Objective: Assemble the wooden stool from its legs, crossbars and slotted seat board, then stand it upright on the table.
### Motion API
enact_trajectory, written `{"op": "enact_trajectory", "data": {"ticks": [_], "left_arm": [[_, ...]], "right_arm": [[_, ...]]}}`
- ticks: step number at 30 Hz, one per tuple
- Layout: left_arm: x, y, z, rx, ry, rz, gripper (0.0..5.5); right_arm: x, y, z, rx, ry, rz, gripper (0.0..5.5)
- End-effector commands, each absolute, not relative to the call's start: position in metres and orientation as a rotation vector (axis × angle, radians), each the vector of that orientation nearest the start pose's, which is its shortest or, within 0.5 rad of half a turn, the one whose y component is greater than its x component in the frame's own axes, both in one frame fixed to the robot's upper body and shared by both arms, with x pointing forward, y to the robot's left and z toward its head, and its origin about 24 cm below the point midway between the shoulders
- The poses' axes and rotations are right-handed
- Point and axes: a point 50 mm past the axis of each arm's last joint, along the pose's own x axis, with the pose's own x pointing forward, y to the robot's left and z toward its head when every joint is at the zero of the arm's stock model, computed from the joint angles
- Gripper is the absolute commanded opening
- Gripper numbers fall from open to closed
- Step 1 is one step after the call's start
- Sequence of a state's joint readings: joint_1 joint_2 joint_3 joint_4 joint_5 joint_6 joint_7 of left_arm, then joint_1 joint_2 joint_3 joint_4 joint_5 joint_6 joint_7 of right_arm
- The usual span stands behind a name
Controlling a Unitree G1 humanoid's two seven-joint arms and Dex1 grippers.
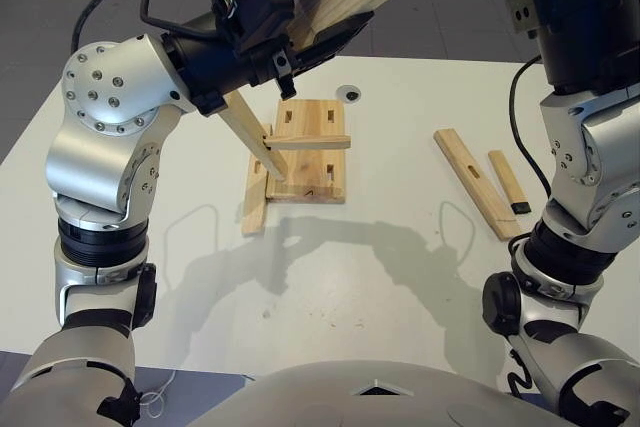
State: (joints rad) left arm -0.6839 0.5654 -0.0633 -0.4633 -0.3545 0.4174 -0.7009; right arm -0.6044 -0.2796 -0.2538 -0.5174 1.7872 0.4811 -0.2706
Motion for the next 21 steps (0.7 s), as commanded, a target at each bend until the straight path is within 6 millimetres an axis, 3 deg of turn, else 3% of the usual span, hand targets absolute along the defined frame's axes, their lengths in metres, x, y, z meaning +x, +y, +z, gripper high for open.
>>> {"op": "enact_trajectory", "data": {"ticks": [1, 21], "left_arm": [[0.26, 0.113, 0.27, 0.553, -0.497, -0.995, 2.07], [0.261, 0.111, 0.26, 0.582, -0.494, -0.978, 2.07]], "right_arm": [[0.236, -0.14, 0.292, 1.065, -0.346, 0.913, 1.33], [0.244, -0.138, 0.278, 1.066, -0.348, 0.8, 1.09]]}}
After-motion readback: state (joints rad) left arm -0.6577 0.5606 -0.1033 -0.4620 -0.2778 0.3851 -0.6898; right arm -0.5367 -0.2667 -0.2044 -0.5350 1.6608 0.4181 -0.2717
